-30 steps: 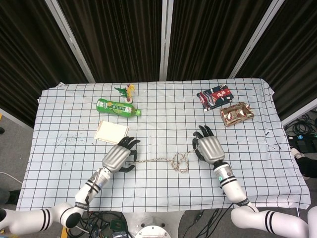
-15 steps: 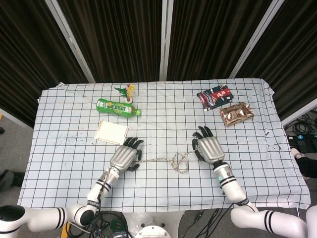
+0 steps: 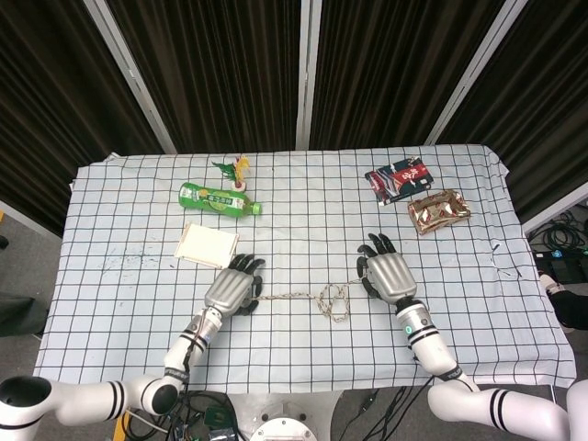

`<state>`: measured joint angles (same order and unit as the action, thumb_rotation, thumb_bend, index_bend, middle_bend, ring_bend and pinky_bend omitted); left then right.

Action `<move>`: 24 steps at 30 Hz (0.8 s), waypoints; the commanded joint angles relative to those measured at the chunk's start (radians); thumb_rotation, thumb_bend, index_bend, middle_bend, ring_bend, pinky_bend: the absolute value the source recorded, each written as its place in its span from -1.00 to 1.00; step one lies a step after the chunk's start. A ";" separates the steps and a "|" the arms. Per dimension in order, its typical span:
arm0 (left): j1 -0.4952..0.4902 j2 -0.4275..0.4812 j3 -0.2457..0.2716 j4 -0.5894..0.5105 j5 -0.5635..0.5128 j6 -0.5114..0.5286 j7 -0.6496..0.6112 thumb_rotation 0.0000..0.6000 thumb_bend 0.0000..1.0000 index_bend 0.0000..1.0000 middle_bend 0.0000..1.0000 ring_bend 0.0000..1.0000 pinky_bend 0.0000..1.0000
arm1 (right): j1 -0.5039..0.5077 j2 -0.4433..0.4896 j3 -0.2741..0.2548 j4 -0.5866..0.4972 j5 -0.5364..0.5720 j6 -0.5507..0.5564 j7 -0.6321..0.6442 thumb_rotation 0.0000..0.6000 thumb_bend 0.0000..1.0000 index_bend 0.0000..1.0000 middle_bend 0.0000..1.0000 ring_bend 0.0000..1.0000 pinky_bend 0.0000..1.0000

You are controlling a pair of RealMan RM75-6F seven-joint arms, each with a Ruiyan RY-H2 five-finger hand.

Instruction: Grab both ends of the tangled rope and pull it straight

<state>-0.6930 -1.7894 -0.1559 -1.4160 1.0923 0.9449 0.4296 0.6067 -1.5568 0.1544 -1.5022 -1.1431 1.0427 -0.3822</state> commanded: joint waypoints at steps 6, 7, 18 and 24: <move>-0.005 -0.003 0.009 0.007 -0.003 -0.002 -0.001 0.93 -0.32 0.07 -0.85 -1.00 -1.00 | 0.001 -0.003 -0.001 0.005 0.002 -0.001 0.002 1.00 -0.05 0.26 -0.54 -1.00 -1.00; -0.006 -0.003 0.010 0.008 -0.003 -0.002 -0.003 0.94 -0.31 0.07 -0.85 -1.00 -1.00 | 0.001 -0.003 -0.001 0.005 0.002 -0.001 0.003 1.00 -0.05 0.26 -0.54 -1.00 -1.00; -0.010 -0.009 0.017 0.020 0.003 0.006 -0.011 1.00 -0.16 0.17 -0.81 -1.00 -1.00 | 0.002 -0.004 -0.001 0.007 0.004 0.001 0.003 1.00 -0.05 0.26 -0.55 -1.00 -1.00; 0.010 0.018 0.015 -0.001 0.043 0.047 -0.060 1.00 -0.16 0.18 -0.79 -1.00 -1.00 | -0.008 0.017 0.000 -0.007 -0.003 0.014 0.017 1.00 -0.04 0.26 -0.55 -1.00 -1.00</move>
<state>-0.6918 -1.7830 -0.1411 -1.4086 1.1227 0.9789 0.3834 0.6012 -1.5439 0.1539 -1.5064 -1.1437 1.0543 -0.3682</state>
